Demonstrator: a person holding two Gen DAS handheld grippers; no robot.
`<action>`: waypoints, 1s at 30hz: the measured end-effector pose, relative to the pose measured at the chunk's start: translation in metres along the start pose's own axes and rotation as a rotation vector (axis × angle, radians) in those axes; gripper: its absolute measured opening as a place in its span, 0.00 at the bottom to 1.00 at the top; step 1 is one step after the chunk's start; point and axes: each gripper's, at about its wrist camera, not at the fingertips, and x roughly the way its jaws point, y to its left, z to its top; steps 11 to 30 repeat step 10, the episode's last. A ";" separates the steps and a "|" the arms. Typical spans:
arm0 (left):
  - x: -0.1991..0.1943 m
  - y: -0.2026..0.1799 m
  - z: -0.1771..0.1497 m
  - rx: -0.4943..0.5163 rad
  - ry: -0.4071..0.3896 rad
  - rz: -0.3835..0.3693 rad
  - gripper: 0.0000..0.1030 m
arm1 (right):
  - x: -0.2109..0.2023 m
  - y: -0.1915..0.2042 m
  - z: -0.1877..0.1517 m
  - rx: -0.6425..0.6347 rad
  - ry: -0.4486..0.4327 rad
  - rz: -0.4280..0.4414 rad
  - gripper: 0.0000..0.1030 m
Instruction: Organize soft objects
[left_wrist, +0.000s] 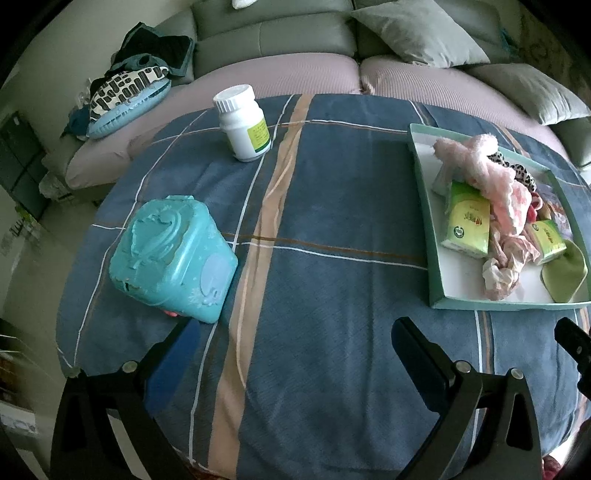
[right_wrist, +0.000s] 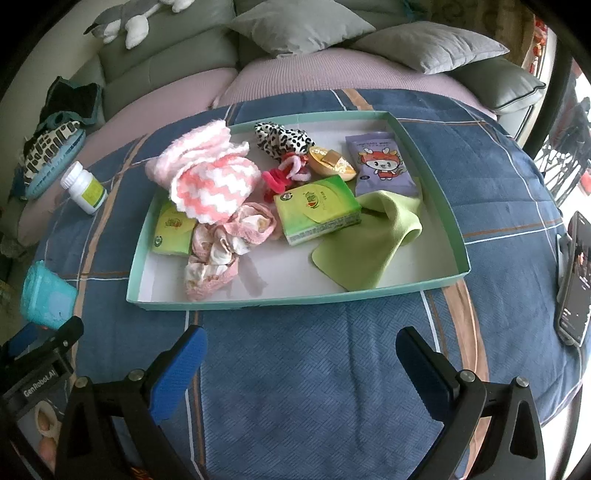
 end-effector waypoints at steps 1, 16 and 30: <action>0.001 0.000 0.000 -0.001 0.003 -0.002 1.00 | 0.000 0.000 0.000 -0.002 0.000 0.000 1.00; 0.003 0.003 0.001 -0.014 -0.012 -0.015 1.00 | 0.003 0.001 0.001 -0.004 0.007 0.004 1.00; 0.003 0.003 0.001 -0.014 -0.012 -0.015 1.00 | 0.003 0.001 0.001 -0.004 0.007 0.004 1.00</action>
